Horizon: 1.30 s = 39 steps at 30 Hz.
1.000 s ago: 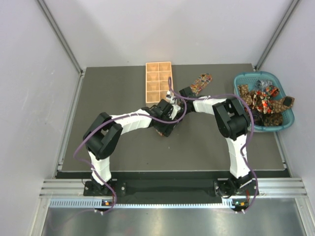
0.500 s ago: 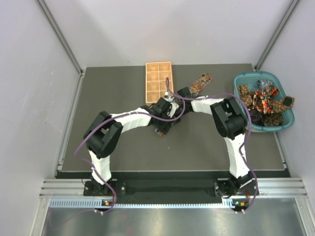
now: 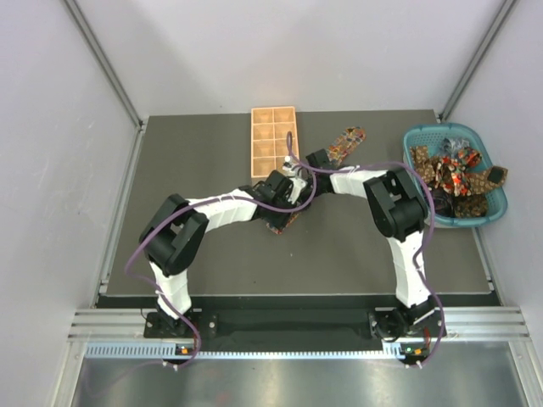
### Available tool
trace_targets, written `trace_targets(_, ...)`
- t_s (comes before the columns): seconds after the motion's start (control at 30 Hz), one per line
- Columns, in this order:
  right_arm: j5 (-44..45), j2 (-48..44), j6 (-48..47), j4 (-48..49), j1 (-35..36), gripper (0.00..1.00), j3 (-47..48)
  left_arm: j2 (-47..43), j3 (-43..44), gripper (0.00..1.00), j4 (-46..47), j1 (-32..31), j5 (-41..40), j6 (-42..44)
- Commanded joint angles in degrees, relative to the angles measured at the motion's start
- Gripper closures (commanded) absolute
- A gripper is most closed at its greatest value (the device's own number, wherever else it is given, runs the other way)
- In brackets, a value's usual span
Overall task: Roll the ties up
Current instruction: Roll the tie
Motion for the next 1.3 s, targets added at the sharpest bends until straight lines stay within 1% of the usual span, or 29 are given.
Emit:
trace_targets(0.0, 3.76, -4.83, 1.14, 3.62, -1.58, 0.69, -3.94, 2.44, -3.92, 0.62, -3.98, 0.48, 2.85, -3.57)
trace_targets(0.03, 4.81, -5.53, 2.45, 4.43, -2.12, 0.66, -5.26, 2.45, -4.27, 0.62, -3.97, 0.39, 3.03, -3.57)
trace_targets(0.2, 10.44, -10.62, 4.48, 5.58, -4.23, 0.59, -7.81, 2.54, -4.27, 0.63, -4.06, -0.23, 2.59, -3.57)
trace_targets(0.3, 16.23, -14.66, 5.27, 4.44, -4.67, 0.57, -9.40, 2.27, -4.45, 0.64, -3.97, -0.49, 2.50, -3.57)
trace_targets(0.33, 18.86, -15.81, 5.71, 4.44, -4.93, 0.54, -10.44, 2.10, -4.53, 0.64, -4.06, -0.75, 2.50, -3.57)
trace_targets(0.4, 21.51, -19.49, 6.68, 4.78, -5.29, 0.53, -11.77, 2.09, -4.53, 0.64, -3.97, -0.93, 2.59, -3.66)
trace_targets(0.5, 27.83, -23.99, 9.31, 4.97, -5.38, 0.46, -13.88, 2.01, -4.45, 0.64, -3.89, -1.37, 2.76, -3.66)
trace_targets(0.53, 33.07, -24.87, 11.41, 4.44, -5.38, 0.31, -14.23, 1.92, -4.45, 0.64, -3.97, -1.54, 2.68, -3.66)
trace_targets(0.6, 38.63, -26.72, 15.18, 2.59, -5.38, 0.18, -14.15, 1.92, -4.27, 0.64, -4.06, -1.89, 2.59, -3.58)
trace_targets(0.63, 42.75, -26.98, 17.03, 2.42, -5.29, 0.01, -14.23, 1.92, -4.27, 0.64, -4.15, -1.98, 2.59, -3.49)
trace_targets(0.7, 46.46, -27.42, 20.46, 0.58, -5.29, 0.00, -13.62, 1.83, -4.01, 0.64, -4.06, -2.33, 2.59, -3.40)
trace_targets(0.73, 50.31, -27.51, 24.14, -0.04, -5.11, 0.00, -13.53, 1.74, -4.01, 0.64, -4.15, -2.42, 2.68, -3.14)
trace_targets(0.8, 53.68, -27.95, 27.58, -1.36, -4.41, 0.00, -13.45, 1.66, -3.92, 0.64, -3.97, -2.69, 2.50, -3.13)
trace_targets(0.83, 58.91, -27.78, 31.52, -3.28, -3.45, 0.00, -12.49, 1.65, -3.92, 0.64, -3.89, -2.95, 2.59, -2.96)
trace_targets(0.87, 60.44, -27.69, 31.56, -3.99, -2.92, 0.00, -12.48, 1.57, -3.92, 0.65, -3.89, -2.95, 2.50, -2.96)
trace_targets(0.9, 63.85, -27.43, 33.82, -4.70, -2.48, 0.00, -11.69, 1.65, -4.01, 0.64, -3.54, -3.21, 2.33, -2.87)
trace_targets(0.97, 65.81, -25.68, 35.94, -7.07, -1.51, 0.00, -10.64, 1.65, -3.92, 0.64, -3.36, -3.39, 2.76, -2.61)
trace_targets(1.0, 68.60, -24.62, 38.56, -8.99, -1.16, 0.00, -7.93, 1.74, -3.83, 0.65, -3.27, -3.74, 2.76, -2.52)
trace_targets(1.03, 69.50, -23.22, 39.20, -13.10, -0.81, 0.00, -5.99, 1.83, -3.83, 0.65, -3.18, -3.92, 2.85, -2.43)
trace_targets(1.07, 70.21, -20.25, 39.46, -15.14, 0.15, 0.00, -1.88, 1.74, -3.83, 0.65, -3.09, -4.09, 2.94, -2.34)
trace_targets(1.13, 72.67, -17.42, 40.87, -20.32, 1.39, 0.00, 2.27, 1.74, -3.83, 0.65, -2.83, -4.09, 3.55, -2.26)
trace_targets(1.17, 73.02, -14.97, 40.96, -21.30, 2.35, 0.01, 5.33, 1.66, -3.83, 0.65, -2.74, -4.18, 3.73, -2.26)
trace_targets(1.27, 73.73, -11.79, 43.77, -23.60, 3.67, 0.00, 8.52, 1.83, -3.74, 0.65, -2.39, -4.36, 3.99, -2.17)
